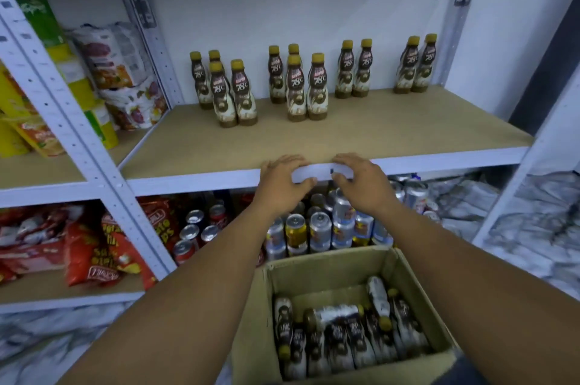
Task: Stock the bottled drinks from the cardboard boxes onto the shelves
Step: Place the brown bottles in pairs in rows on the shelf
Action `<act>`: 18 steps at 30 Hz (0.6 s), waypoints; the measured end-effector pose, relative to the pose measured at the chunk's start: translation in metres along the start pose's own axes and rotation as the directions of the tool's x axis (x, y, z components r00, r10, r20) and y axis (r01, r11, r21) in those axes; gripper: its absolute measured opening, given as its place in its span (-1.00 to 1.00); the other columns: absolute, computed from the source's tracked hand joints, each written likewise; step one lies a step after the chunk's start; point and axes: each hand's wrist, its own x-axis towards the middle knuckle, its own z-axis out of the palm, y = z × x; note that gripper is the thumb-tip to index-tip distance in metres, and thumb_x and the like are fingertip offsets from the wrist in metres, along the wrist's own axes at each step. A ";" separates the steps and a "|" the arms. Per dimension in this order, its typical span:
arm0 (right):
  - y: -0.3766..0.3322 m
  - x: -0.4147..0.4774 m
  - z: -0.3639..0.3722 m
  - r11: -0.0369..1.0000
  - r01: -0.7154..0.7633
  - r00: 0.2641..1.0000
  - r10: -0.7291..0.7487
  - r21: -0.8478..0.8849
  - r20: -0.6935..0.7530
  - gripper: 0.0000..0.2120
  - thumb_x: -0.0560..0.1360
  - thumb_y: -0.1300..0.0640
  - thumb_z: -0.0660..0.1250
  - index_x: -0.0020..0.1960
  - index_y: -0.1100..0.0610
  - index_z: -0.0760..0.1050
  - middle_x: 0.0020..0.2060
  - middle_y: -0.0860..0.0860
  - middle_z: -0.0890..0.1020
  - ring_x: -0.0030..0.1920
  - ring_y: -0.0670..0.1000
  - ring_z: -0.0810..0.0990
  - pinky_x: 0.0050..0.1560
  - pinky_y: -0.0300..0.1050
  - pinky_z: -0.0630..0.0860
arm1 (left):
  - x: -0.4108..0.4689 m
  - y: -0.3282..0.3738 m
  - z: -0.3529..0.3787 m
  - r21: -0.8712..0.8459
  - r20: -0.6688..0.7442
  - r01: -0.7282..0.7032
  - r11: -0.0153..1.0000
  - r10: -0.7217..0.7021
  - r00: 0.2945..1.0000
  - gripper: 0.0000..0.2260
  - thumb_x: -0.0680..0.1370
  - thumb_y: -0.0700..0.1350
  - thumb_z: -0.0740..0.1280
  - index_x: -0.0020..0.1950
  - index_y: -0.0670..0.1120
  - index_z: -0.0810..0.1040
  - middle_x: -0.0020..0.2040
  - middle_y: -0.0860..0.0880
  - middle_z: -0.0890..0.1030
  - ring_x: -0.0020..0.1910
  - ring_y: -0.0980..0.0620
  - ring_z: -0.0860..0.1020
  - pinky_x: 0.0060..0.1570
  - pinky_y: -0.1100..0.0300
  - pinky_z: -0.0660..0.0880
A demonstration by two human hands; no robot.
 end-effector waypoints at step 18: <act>0.066 -0.144 0.040 0.947 -0.303 0.934 0.273 0.108 0.230 -0.70 0.65 0.00 0.33 0.35 0.06 0.55 0.16 0.03 0.62 0.15 0.09 0.59 0.20 0.08 0.54 | -0.123 -0.043 0.088 -0.346 0.200 0.263 0.900 -0.203 0.959 -0.78 0.61 -0.17 0.44 0.25 -0.10 0.60 -0.13 -0.09 0.67 -0.01 -0.05 0.65 0.06 -0.01 0.59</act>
